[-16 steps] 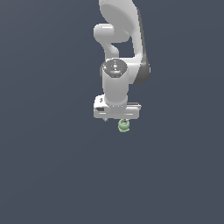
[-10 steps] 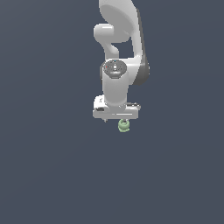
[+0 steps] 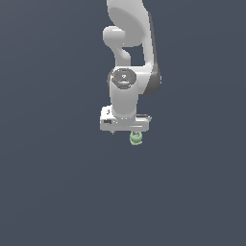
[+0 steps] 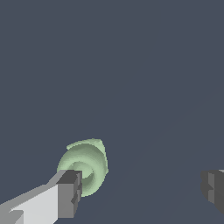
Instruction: Pick up the object and move it to a goal position.
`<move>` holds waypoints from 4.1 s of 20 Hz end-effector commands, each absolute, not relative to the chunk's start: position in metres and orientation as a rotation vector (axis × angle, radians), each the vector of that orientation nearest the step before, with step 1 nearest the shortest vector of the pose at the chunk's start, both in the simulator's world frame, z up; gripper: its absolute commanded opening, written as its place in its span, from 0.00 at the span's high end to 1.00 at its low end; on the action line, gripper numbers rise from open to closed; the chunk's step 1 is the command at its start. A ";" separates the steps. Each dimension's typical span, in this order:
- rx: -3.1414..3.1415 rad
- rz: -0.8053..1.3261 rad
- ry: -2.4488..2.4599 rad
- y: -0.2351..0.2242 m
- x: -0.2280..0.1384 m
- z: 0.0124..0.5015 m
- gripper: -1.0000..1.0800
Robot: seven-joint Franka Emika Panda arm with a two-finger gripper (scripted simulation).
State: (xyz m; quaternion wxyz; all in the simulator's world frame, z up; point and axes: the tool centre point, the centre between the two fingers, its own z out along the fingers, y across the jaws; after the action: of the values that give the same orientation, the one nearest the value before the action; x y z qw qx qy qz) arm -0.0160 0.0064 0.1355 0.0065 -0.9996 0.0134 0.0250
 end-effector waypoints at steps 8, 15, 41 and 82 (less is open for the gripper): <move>-3.134 0.052 -0.059 0.028 -0.027 0.119 0.04; -3.134 0.016 -0.202 0.058 -0.045 0.098 0.04; -3.130 0.000 -0.264 0.070 -0.054 0.040 0.04; -3.130 -0.001 -0.263 0.030 0.063 0.164 1.00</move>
State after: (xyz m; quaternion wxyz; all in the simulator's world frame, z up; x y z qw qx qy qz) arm 0.0550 0.0329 0.1561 0.0002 -0.9965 -0.0835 -0.0007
